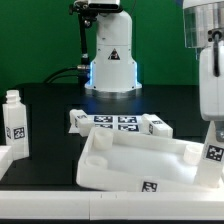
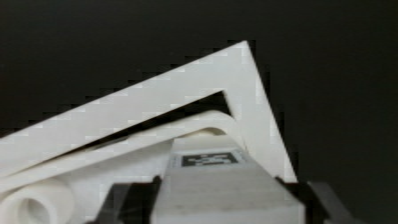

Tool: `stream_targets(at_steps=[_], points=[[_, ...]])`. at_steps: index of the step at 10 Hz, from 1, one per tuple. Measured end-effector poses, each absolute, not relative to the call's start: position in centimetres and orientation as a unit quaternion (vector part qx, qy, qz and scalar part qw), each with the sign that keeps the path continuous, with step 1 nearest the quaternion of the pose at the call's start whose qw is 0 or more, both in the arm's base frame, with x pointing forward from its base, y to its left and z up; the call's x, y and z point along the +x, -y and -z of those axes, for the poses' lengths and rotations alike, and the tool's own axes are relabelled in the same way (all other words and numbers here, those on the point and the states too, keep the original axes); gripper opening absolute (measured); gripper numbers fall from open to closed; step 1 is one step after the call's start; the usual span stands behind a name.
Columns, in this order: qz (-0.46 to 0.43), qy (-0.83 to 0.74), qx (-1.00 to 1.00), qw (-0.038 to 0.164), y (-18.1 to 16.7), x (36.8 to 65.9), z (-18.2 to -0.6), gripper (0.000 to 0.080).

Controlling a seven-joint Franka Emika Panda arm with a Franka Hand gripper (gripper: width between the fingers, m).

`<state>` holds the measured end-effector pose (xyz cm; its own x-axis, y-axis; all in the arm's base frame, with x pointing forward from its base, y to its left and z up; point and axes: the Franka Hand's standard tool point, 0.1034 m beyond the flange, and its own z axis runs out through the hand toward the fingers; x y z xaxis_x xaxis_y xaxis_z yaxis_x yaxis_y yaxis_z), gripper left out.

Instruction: Assemble desk

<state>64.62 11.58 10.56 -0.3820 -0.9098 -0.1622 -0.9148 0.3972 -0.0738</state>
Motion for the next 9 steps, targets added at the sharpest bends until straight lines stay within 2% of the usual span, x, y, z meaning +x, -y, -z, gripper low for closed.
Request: stream_targets(at_steps=[2,3,4,5,6,8,9], points=[[-0.012,-0.829,-0.553,0.088,-11.5,64.6,-10.6,0.0287],[-0.012,-0.825,-0.558,0.087,-11.6,64.6,-10.5,0.0403],[-0.012,-0.824,-0.559,0.087,-11.6,64.6,-10.5,0.0403],[-0.012,-0.819,-0.566,0.088,-11.9,64.6,-10.8,0.0540],[-0.014,-0.810,-0.579,0.094,-12.6,64.6,-12.1,0.0626],[-0.011,-0.791,-0.601,0.111,-13.0,64.9,-14.9,0.0642],[-0.020,-0.788,-0.607,0.103,-13.0,64.8,-15.2,0.0648]])
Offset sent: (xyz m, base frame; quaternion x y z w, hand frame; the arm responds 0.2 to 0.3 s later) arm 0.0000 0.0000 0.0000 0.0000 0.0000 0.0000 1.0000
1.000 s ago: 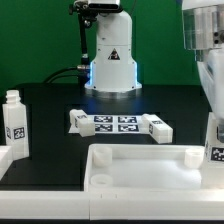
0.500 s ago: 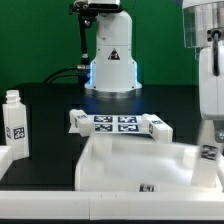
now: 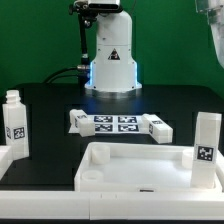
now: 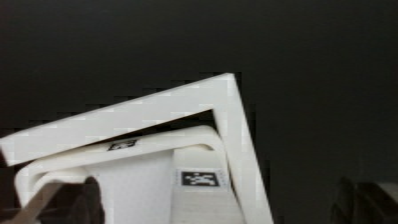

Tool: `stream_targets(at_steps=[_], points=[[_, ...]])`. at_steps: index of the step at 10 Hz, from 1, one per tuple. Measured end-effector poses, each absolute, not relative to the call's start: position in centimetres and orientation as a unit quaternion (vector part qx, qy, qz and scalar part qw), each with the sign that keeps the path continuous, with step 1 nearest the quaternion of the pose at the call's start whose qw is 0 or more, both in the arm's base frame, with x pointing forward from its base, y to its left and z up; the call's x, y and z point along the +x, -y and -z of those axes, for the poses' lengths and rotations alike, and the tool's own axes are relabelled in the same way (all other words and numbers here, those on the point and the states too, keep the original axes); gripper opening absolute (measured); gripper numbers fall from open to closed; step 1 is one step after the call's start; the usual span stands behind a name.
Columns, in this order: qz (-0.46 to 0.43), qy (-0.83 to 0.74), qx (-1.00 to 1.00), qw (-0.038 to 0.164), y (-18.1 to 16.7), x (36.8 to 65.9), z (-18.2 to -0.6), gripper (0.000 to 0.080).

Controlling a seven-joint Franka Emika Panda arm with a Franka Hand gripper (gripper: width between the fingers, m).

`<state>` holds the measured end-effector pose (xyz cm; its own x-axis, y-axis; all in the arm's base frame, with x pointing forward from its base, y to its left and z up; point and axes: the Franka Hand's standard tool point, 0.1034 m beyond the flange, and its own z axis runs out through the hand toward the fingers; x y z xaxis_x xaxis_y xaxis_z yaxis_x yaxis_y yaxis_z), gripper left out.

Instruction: Assemble desk

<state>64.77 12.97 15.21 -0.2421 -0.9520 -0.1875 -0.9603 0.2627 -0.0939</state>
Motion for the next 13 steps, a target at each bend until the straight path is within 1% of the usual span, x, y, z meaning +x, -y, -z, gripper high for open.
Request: stream_targets(at_steps=[3,5,7,8,9,13], points=[[-0.018,-0.783,-0.614,0.103,-13.0,64.8,-14.9,0.0649],[-0.014,-0.751,-0.652,0.104,-13.3,64.4,-15.0,0.0649],[-0.013,-0.661,-0.744,0.096,-13.9,62.2,-14.3,0.0649],[-0.008,-0.626,-0.774,0.093,-13.9,61.7,-14.2,0.0649],[0.000,-0.587,-0.805,0.089,-14.1,61.5,-13.9,0.0649],[0.013,-0.475,-0.875,0.087,-13.8,61.5,-13.7,0.0649]])
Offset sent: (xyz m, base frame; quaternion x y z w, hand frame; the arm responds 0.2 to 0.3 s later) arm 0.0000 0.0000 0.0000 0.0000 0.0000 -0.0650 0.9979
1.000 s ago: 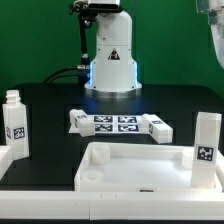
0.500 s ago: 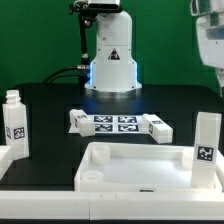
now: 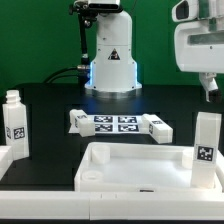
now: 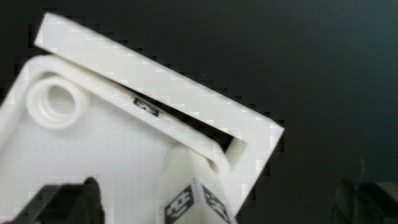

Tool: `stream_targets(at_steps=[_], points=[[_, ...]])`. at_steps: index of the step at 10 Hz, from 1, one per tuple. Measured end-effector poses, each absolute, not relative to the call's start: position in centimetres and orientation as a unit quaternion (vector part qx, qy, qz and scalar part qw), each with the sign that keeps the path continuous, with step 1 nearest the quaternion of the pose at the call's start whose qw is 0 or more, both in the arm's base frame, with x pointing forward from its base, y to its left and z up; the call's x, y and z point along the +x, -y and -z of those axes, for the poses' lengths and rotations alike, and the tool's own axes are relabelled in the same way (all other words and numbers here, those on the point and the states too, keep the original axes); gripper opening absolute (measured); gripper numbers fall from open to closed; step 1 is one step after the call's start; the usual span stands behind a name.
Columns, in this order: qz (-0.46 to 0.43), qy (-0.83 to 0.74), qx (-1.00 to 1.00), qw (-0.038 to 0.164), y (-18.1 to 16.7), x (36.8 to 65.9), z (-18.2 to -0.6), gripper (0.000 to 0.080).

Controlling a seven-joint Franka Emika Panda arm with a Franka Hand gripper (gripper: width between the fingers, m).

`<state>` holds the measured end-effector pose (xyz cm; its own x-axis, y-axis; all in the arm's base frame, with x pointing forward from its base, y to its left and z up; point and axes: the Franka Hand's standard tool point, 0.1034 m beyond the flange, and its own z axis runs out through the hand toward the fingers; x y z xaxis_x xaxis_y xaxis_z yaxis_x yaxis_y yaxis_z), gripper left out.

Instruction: Assemble desk

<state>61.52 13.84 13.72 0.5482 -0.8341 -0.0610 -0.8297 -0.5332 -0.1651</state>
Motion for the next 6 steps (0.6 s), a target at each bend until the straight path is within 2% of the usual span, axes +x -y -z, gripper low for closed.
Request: stream_targets(at_steps=[1,4,5,6], points=[[0.020,-0.441,-0.894,0.083,-13.8,61.0,-12.9,0.0649],[0.016,-0.318,-0.946,0.065,-14.1,54.8,-10.5,0.0649],[0.017,-0.306,-0.950,0.057,-14.1,53.5,-9.9,0.0649],[0.021,-0.291,-0.955,0.056,-14.2,53.7,-10.1,0.0649]])
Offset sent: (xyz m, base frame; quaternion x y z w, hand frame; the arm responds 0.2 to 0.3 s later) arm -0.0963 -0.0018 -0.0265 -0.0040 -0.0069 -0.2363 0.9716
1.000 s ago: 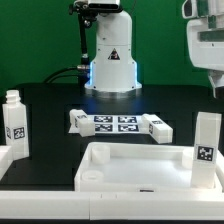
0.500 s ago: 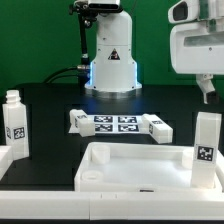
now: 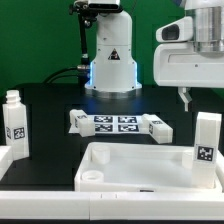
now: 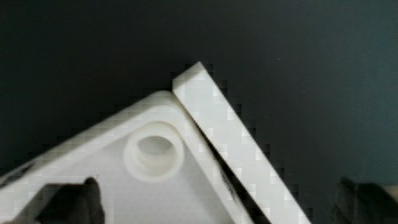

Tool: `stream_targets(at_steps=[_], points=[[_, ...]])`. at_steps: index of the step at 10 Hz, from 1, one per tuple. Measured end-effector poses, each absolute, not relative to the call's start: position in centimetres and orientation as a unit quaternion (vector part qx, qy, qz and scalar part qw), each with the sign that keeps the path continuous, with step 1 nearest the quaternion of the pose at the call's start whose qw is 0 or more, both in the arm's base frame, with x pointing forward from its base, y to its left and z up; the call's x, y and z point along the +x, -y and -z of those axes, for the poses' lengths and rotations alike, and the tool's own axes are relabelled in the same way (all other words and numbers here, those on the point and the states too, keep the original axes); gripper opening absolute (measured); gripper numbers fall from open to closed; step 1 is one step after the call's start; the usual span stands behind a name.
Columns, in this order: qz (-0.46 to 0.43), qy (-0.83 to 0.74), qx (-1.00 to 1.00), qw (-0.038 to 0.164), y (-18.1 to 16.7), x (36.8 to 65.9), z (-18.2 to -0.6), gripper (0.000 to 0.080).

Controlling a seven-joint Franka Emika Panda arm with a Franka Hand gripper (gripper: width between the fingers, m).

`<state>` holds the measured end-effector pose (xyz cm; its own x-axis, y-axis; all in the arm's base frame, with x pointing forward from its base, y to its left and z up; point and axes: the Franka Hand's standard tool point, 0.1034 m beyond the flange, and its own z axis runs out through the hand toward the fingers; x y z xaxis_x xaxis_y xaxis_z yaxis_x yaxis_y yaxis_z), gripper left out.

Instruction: Assemble desk

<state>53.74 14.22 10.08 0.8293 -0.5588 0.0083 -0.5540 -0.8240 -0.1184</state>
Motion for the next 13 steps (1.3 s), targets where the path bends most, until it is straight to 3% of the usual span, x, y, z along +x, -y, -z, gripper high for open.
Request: stream_targets(at_steps=[4,7,11,12,13], points=[[0.029,-0.127,-0.990,0.048,-13.6,53.6,-9.9,0.0649],[0.017,-0.021,-0.999,0.023,-10.9,49.5,-7.4,0.0649],[0.007,0.011,-1.000,0.021,-10.8,49.1,-7.0,0.0649],[-0.009,0.008,-1.000,0.020,-10.2,48.4,-6.6,0.0649],[-0.088,-0.006,-0.996,0.017,-9.9,46.6,-6.2,0.0649]])
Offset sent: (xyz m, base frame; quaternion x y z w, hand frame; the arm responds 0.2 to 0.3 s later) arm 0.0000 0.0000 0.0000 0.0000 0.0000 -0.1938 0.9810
